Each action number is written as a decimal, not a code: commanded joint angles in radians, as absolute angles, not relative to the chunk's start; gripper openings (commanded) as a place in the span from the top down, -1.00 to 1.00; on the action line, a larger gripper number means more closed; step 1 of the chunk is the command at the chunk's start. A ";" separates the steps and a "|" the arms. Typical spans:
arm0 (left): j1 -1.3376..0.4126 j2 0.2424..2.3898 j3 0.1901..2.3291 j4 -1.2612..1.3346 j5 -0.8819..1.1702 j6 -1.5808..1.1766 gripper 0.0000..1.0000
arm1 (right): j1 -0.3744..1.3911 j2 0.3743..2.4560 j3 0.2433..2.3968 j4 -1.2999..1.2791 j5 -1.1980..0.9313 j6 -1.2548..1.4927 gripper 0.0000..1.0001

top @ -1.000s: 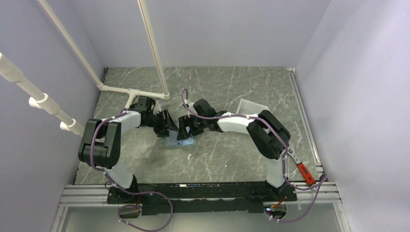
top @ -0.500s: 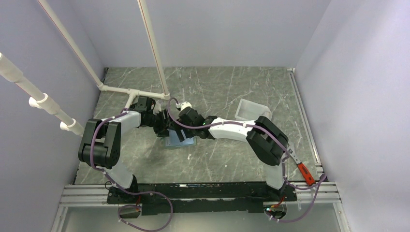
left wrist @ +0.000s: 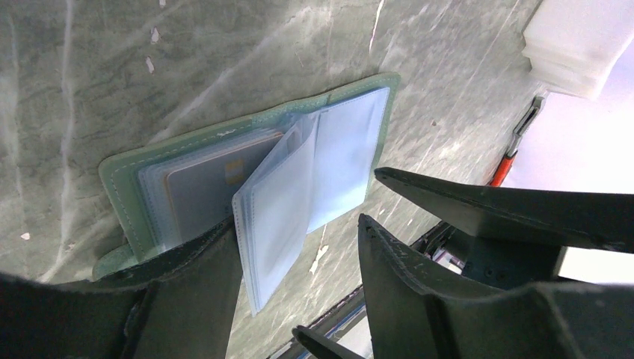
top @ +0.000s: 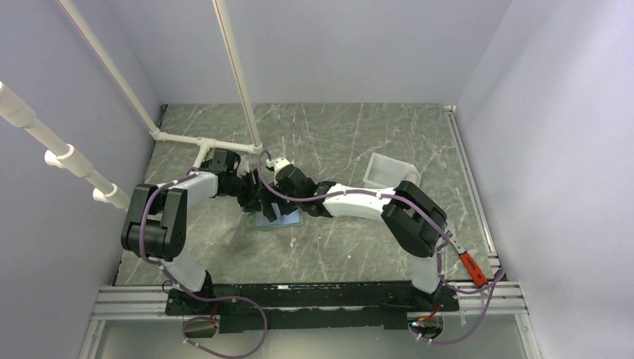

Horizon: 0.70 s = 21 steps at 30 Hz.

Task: Put the credit cards into the card holder
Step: Turn over the card slot in the card holder.

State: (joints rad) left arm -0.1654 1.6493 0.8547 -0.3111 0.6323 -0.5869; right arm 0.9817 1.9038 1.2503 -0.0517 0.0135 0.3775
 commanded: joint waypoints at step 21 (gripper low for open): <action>-0.169 1.646 0.868 -0.298 0.661 -0.572 -0.23 | 1.029 1.962 1.266 -0.065 0.209 0.383 -0.42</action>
